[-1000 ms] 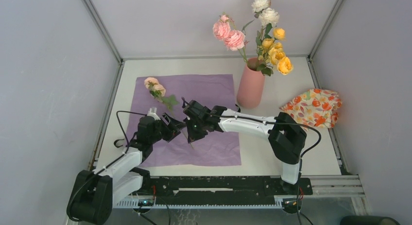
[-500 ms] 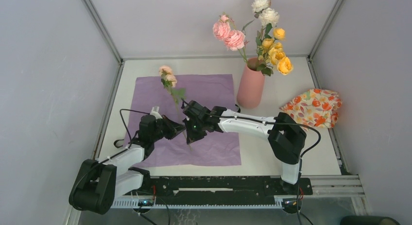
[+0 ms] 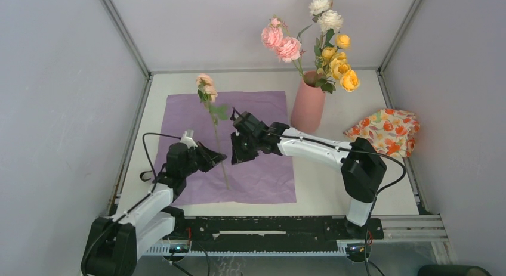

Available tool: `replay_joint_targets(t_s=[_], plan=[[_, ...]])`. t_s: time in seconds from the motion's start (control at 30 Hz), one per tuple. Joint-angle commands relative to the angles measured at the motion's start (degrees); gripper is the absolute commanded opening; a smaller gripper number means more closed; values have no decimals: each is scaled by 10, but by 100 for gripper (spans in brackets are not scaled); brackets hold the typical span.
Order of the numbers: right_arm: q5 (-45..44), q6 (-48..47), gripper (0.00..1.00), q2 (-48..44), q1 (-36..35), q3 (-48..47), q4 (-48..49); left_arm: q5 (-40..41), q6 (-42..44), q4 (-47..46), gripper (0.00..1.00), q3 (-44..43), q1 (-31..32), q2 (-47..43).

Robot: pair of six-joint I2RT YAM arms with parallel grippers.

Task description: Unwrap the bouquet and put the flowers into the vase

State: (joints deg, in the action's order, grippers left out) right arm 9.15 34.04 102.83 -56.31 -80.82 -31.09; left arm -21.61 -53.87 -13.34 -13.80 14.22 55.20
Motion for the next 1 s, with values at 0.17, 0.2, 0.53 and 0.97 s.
replay_joint_targets(t_s=[0.17, 0.2, 0.53, 0.97], plan=[[57, 22, 25, -6, 47, -18, 87, -4, 47, 23, 0, 28, -1, -149], [60, 25, 27, -1, 50, -22, 92, -5, 46, 27, 0, 31, 0, -162], [114, 49, 36, 29, 66, -39, 197, -19, 32, 35, 0, 55, 3, -226], [135, 66, 36, 109, 73, -122, 221, -14, 8, 16, 0, 64, 30, -231]])
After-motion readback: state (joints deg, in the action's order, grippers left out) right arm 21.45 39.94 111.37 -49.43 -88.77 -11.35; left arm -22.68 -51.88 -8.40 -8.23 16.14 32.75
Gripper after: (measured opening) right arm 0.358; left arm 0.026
